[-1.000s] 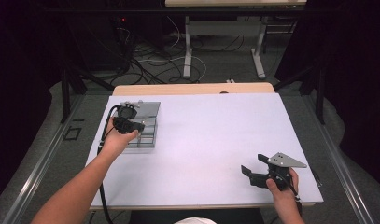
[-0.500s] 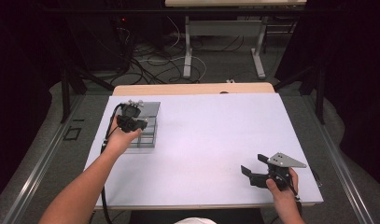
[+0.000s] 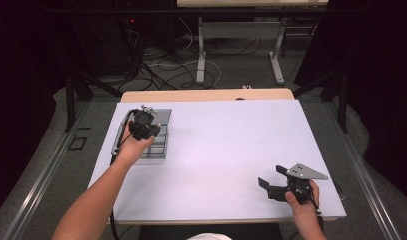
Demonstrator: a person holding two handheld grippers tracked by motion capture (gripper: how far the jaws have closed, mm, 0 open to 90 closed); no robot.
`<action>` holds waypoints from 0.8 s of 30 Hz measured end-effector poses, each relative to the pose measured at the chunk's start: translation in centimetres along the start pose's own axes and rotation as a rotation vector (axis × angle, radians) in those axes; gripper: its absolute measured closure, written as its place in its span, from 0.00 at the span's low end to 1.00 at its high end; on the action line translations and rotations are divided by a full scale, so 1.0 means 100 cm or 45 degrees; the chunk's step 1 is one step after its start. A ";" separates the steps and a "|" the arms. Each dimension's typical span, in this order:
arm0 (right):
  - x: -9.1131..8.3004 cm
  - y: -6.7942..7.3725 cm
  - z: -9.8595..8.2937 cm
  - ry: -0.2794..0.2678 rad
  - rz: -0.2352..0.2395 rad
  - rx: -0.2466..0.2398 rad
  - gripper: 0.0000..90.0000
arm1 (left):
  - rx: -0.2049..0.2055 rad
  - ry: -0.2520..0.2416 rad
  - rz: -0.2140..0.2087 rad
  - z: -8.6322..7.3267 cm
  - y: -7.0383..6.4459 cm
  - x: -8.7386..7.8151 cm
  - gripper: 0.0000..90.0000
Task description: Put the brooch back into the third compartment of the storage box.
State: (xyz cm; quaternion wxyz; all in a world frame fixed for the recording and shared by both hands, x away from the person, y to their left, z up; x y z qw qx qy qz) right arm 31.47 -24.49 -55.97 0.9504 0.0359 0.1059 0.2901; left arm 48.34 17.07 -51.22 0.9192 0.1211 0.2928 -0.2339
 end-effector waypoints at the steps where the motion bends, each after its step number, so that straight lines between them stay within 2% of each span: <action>1: 0.000 0.000 0.000 0.000 0.000 0.000 0.17 | 0.000 0.000 0.000 0.000 0.000 0.000 0.88; 6: 0.000 0.000 0.000 0.000 -0.002 0.000 0.17 | 0.011 -0.026 0.014 0.000 0.001 0.004 0.88; 7: 0.000 0.000 0.000 0.000 -0.002 0.001 0.17 | -0.001 -0.042 0.019 0.000 0.000 0.005 0.88; 12: 0.001 0.000 0.000 0.000 0.001 -0.007 0.17 | 0.034 -0.042 0.029 0.001 0.000 0.009 0.88; 13: 0.001 0.000 0.000 0.000 0.002 -0.006 0.17 | 0.044 -0.038 0.045 0.000 0.000 0.010 0.88; 24: 0.001 0.000 -0.001 0.004 0.005 -0.007 0.17 | 0.085 -0.062 0.056 -0.001 0.000 0.018 0.88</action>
Point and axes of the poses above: each handheld gripper's, and its own axes: x roughly forward along the jaws, z roughly out of its top, y roughly to its left, the point moved 5 cm from there along x, roughly forward along the jaws, and after that the axes turned 15 degrees about -y, right-handed, at the moved point
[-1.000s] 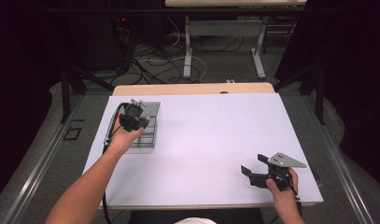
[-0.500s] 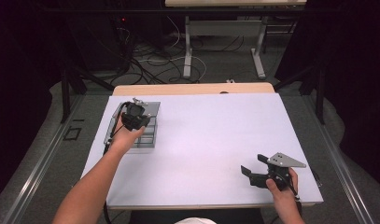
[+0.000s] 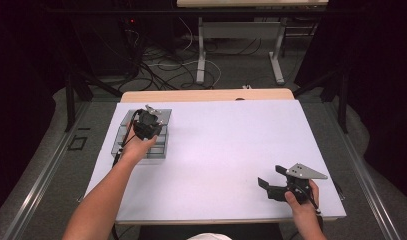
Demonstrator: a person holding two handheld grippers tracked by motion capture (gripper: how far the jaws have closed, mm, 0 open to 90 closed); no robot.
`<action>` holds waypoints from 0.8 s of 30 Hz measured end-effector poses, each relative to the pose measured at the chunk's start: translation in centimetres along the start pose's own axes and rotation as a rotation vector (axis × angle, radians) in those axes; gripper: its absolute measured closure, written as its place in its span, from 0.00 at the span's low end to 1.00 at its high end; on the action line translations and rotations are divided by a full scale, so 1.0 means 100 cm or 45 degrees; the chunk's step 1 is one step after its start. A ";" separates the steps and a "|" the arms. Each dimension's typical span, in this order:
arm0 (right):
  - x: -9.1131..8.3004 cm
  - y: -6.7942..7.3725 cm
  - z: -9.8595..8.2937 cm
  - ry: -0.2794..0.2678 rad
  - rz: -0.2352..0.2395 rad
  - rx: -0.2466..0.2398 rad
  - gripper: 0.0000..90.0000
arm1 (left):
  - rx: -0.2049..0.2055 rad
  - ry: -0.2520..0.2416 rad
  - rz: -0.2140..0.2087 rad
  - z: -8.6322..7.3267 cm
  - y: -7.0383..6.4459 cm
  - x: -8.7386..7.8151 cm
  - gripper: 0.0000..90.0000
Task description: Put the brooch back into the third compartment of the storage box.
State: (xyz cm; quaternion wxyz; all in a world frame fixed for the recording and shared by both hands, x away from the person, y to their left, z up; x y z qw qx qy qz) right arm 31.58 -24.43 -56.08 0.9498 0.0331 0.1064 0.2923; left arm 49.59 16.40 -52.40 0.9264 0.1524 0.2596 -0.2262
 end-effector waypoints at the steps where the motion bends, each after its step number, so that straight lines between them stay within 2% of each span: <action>1: 0.000 0.000 0.000 0.001 0.001 0.004 0.17 | 0.005 -0.002 -0.001 0.000 0.000 0.001 0.88; 8: 0.000 0.001 -0.001 0.011 0.002 0.010 0.17 | 0.003 0.021 0.007 -0.002 0.002 0.006 0.88; 13: 0.000 0.000 -0.001 0.010 -0.004 0.011 0.17 | 0.009 0.023 0.035 -0.004 0.004 0.010 0.88; 24: 0.001 0.001 -0.001 0.009 0.001 0.018 0.17 | 0.009 0.053 0.037 -0.009 0.007 0.015 0.88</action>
Point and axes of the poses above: each handheld gripper's, and its own axes: x roughly forward along the jaws, z roughly out of its top, y roughly to its left, the point moved 5 cm from there along x, roughly forward along the jaws, and after that the axes turned 15 degrees about -y, right-handed, at the moved point
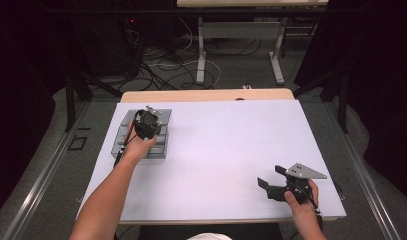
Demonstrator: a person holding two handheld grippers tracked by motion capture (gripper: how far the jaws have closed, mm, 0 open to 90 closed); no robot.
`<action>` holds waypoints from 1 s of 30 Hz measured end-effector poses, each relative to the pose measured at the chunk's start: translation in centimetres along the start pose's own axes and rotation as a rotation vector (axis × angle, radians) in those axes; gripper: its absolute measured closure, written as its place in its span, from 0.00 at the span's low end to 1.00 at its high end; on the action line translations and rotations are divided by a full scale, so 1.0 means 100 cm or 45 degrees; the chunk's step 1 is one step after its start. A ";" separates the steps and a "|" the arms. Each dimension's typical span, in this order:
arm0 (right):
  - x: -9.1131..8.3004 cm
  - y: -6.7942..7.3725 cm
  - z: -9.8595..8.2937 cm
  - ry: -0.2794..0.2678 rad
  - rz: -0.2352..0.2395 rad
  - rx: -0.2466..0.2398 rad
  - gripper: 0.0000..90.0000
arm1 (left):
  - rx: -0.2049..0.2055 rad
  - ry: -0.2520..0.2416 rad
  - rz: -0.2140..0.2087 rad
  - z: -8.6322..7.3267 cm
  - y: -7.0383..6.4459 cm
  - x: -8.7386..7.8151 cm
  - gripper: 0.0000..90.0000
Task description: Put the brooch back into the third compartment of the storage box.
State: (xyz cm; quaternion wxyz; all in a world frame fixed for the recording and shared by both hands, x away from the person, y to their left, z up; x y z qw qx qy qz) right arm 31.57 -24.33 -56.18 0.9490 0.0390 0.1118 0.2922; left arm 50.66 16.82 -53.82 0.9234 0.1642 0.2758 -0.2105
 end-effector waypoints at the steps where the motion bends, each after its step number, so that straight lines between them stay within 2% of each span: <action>1: 0.000 0.000 0.000 0.000 0.000 0.000 0.17 | 0.001 0.002 0.003 -0.001 0.000 0.001 0.88; 4: 0.000 0.000 0.000 0.000 -0.002 0.003 0.17 | -0.001 0.031 0.002 -0.006 0.001 0.002 0.88; 9: 0.000 0.000 0.000 0.001 -0.001 0.000 0.17 | -0.012 0.041 0.006 -0.009 0.002 0.003 0.88; 14: 0.000 -0.001 0.000 -0.004 0.003 -0.016 0.17 | -0.027 0.043 -0.001 -0.010 0.003 0.002 0.82; 18: 0.000 -0.001 0.000 0.005 0.003 -0.002 0.17 | -0.029 0.033 -0.007 -0.010 0.003 0.001 0.77; 30: -0.001 -0.001 0.001 -0.003 0.003 -0.015 0.17 | -0.092 0.030 0.000 -0.012 0.008 -0.005 0.64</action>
Point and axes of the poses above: each handheld gripper's, and its own axes: x roughly forward along the jaws, z roughly out of its top, y roughly to its left, the point moved 5 cm from there along x, roughly forward along the jaws, and after that the axes turned 15 degrees about -y, right-handed, at the moved point
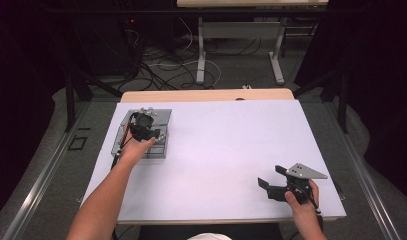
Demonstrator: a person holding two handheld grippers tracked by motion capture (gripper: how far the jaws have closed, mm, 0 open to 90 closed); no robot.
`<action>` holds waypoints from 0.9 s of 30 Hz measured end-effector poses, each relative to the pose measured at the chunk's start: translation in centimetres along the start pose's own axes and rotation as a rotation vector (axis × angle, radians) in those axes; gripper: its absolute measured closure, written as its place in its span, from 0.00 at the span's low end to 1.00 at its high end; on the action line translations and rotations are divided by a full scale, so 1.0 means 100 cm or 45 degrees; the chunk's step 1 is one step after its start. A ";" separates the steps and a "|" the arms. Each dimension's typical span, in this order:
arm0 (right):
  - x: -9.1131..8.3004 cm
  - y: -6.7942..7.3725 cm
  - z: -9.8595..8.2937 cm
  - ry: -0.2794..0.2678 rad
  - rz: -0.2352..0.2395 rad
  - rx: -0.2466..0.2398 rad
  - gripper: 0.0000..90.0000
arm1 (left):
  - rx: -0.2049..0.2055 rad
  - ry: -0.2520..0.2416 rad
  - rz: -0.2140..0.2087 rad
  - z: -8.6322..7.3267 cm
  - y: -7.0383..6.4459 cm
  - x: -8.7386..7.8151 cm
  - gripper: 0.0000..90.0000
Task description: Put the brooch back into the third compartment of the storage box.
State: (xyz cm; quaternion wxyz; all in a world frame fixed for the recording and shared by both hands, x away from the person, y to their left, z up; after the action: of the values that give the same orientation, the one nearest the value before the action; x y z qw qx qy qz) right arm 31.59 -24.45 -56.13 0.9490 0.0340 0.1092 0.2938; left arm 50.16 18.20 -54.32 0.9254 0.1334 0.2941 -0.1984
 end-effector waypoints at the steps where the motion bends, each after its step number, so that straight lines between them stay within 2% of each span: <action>1: 0.000 0.000 0.000 0.000 0.000 0.000 0.17 | -0.007 -0.003 -0.006 0.000 0.001 0.000 0.64; 3: 0.000 0.001 0.000 0.002 -0.004 0.008 0.17 | -0.016 -0.010 0.005 -0.001 0.001 -0.001 0.61; 13: -0.001 0.001 0.000 -0.002 -0.007 0.007 0.17 | -0.054 -0.032 -0.006 0.001 0.004 -0.010 0.56; 16: -0.001 0.001 0.000 -0.003 -0.007 0.007 0.17 | -0.077 -0.054 -0.011 0.001 0.004 -0.013 0.55; 17: -0.001 0.001 0.000 -0.003 -0.007 0.006 0.17 | -0.108 -0.063 -0.011 0.001 0.005 -0.015 0.55; 27: -0.001 0.001 0.000 -0.003 -0.003 0.005 0.17 | -0.111 -0.122 -0.031 0.004 0.008 -0.028 0.46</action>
State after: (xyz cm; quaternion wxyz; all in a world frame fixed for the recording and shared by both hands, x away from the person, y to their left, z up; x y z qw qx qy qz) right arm 31.46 -24.39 -56.08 0.9494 0.0361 0.1088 0.2925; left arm 48.67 19.56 -52.24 0.9408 0.0798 0.2594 -0.2030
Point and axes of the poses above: each handheld gripper's, and its own axes: x roughly forward along the jaws, z roughly out of its top, y roughly to its left, the point moved 5 cm from there along x, roughly forward along the jaws, and after that the axes turned 15 degrees about -y, right-handed, at the moved point
